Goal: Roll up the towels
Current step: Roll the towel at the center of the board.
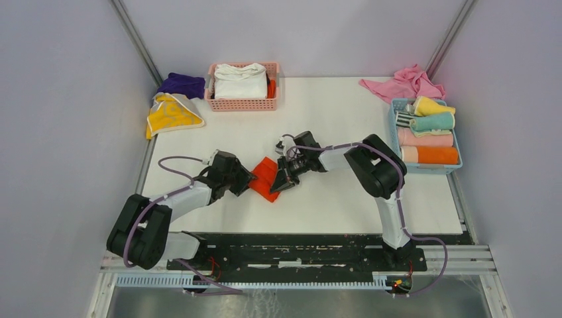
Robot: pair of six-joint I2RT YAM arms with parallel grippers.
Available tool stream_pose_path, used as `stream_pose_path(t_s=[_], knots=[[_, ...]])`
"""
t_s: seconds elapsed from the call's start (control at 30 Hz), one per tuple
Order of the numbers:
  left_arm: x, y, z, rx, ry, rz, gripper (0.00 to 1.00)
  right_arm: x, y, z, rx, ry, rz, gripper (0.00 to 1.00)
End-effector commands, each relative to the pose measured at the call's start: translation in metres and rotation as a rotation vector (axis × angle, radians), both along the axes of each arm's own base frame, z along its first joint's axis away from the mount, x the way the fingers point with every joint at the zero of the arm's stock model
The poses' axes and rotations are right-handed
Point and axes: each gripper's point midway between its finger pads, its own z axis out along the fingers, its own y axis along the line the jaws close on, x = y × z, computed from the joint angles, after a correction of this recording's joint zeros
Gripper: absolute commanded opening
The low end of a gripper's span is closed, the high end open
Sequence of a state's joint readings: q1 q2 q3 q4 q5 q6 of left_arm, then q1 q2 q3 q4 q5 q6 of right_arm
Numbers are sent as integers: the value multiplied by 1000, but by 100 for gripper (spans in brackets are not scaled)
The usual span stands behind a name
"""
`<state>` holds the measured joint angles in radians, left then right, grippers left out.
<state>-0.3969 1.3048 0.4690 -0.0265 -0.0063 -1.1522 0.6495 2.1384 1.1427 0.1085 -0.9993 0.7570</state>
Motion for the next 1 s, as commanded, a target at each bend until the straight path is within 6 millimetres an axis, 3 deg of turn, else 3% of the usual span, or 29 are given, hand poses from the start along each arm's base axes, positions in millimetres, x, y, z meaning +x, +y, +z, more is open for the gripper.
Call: stream_pose_path(t_s=[0.0, 0.23, 0.5, 0.73, 0.97], knots=[[2, 24, -24, 158, 53, -16, 51, 7, -10, -5, -88, -96, 11, 10], [-7, 17, -45, 169, 136, -96, 36, 16, -19, 22, -174, -374, 53, 35], [-11, 13, -48, 167, 165, -138, 35, 16, -23, 56, -379, -842, 120, 62], [-12, 12, -46, 162, 170, -151, 35, 19, -5, 53, -518, -1177, 132, 66], [-11, 8, -46, 150, 172, -165, 36, 17, 12, 32, -617, -1341, 200, 67]])
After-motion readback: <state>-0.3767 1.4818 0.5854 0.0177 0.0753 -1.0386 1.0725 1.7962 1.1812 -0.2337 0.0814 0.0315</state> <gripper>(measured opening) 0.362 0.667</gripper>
